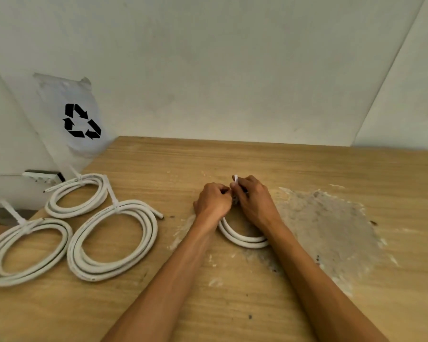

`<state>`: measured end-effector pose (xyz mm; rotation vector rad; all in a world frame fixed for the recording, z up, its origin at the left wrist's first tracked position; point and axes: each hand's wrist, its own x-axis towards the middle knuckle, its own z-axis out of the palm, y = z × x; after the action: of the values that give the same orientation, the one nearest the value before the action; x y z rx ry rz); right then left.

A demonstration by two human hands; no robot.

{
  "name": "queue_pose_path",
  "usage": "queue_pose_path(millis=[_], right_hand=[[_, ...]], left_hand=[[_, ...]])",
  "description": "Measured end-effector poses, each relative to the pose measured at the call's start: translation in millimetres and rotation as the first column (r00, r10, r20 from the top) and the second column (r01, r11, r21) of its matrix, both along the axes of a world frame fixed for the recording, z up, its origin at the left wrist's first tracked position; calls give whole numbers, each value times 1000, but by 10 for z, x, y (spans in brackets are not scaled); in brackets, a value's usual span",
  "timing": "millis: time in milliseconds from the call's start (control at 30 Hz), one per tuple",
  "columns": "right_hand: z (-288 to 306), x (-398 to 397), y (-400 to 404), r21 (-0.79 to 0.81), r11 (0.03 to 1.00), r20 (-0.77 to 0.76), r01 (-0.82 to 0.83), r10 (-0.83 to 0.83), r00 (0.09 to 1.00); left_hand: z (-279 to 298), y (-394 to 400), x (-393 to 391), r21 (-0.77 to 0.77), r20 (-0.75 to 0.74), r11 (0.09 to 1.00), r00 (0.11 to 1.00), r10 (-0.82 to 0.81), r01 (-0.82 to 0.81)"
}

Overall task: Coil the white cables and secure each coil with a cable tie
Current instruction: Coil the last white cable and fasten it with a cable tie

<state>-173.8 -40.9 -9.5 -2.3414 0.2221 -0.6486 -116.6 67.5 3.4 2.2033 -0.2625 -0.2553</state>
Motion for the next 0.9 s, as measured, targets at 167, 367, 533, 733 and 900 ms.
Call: queue_pose_path(millis=[167, 367, 533, 733, 900], right_hand=[[-14, -11, -16, -2, 1000, -19, -13, 12, 1000], [61, -102, -5, 229, 973, -1, -4, 5, 1000], [61, -144, -8, 213, 974, 95, 80, -102, 990], [0, -147, 9, 22, 992, 164, 124, -126, 978], [23, -174, 16, -13, 995, 105, 103, -101, 989]], left_hand=[[-59, -106, -258, -187, 107, 966, 973, 203, -180], [-176, -81, -340, -316, 193, 929, 945, 263, -194], [-176, -80, -340, -343, 178, 918, 946, 273, -200], [-170, -76, -347, -355, 189, 912, 940, 284, -204], [-167, -86, -338, -356, 189, 909, 935, 299, -218]])
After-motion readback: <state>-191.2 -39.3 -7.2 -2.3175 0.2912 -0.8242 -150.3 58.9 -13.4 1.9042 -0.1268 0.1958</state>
